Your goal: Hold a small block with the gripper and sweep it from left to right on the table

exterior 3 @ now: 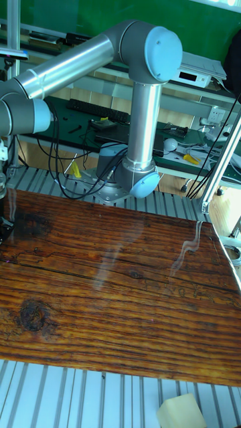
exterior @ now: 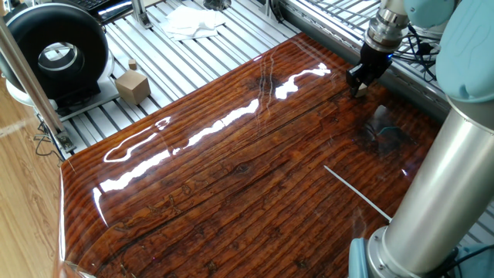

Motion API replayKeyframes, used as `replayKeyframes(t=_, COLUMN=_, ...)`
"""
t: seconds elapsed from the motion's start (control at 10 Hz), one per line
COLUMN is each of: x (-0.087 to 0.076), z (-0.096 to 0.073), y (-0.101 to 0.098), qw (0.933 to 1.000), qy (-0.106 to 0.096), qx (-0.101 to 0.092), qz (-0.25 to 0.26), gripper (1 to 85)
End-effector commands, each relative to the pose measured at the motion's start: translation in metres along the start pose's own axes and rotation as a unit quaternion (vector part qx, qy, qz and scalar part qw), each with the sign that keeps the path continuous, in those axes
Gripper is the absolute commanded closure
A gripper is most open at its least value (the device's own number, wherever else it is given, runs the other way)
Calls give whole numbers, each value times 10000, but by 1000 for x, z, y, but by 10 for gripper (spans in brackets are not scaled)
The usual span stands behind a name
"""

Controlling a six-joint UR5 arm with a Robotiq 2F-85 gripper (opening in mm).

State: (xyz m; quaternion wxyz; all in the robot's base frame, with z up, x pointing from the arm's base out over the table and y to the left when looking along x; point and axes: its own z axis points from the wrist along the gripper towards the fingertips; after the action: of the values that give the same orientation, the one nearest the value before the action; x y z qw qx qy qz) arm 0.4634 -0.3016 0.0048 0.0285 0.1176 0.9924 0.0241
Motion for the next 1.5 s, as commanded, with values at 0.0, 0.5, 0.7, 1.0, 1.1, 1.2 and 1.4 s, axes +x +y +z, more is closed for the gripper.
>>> replayKeyframes(t=0.0, x=-2, z=-1, y=3, qw=10000, qy=-25, qx=-43, qz=72, gripper=847)
replayKeyframes(t=0.5, x=-2, z=0, y=4, qw=9999, qy=-29, qx=-28, qz=102, gripper=847)
replayKeyframes(t=0.7, x=-2, z=0, y=4, qw=9999, qy=-29, qx=-28, qz=102, gripper=847)
replayKeyframes(t=1.0, x=-2, z=0, y=6, qw=9999, qy=-29, qx=-60, qz=112, gripper=847)
replayKeyframes(t=1.1, x=-2, z=-1, y=8, qw=9999, qy=-27, qx=-99, qz=129, gripper=847)
replayKeyframes(t=1.2, x=-2, z=-1, y=9, qw=9998, qy=-24, qx=-113, qz=130, gripper=847)
replayKeyframes(t=1.4, x=-3, z=0, y=10, qw=9998, qy=-27, qx=-130, qz=139, gripper=847)
